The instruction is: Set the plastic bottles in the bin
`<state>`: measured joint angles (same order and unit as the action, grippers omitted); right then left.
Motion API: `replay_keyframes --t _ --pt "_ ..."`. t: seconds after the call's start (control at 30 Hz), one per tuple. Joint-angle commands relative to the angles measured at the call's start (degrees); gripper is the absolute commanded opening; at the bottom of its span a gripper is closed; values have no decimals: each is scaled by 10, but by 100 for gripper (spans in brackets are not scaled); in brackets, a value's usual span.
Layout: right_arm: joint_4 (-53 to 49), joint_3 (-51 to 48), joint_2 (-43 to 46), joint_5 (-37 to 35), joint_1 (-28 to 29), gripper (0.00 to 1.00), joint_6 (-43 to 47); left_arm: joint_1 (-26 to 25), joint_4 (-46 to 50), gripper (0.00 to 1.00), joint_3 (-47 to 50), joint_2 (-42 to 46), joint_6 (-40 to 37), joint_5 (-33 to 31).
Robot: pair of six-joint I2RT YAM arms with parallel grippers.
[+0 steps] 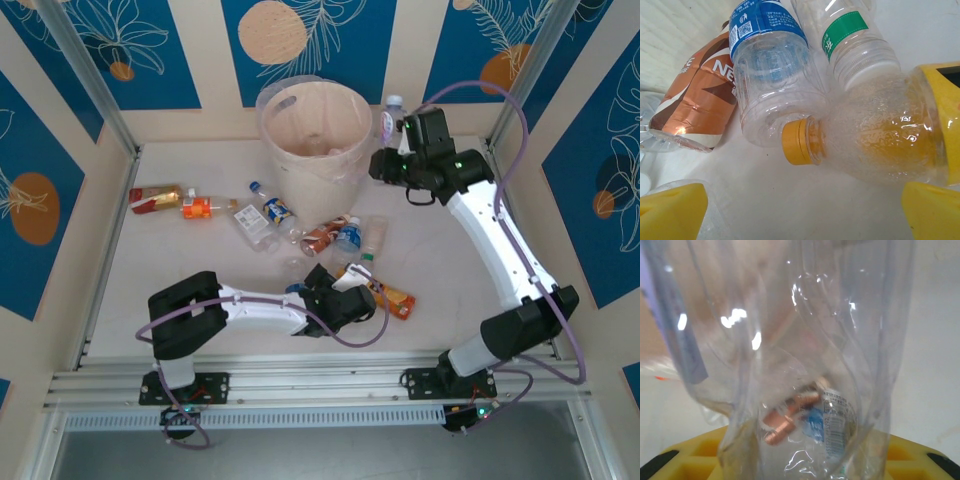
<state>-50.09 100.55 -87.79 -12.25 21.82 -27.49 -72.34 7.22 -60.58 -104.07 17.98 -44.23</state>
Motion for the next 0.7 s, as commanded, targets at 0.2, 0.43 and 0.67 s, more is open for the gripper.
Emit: replay_keyframes --t 0.2,0.43,0.67 --pt "-8 252 -195 50 35 41 40 -2 12 99 2 2 0 -11" --pt "-59 489 -348 87 42 41 47 -2 9 99 -3 0 -4 -10" --pt "-28 509 -375 109 42 43 51 -2 9 99 -5 -1 -4 -2"
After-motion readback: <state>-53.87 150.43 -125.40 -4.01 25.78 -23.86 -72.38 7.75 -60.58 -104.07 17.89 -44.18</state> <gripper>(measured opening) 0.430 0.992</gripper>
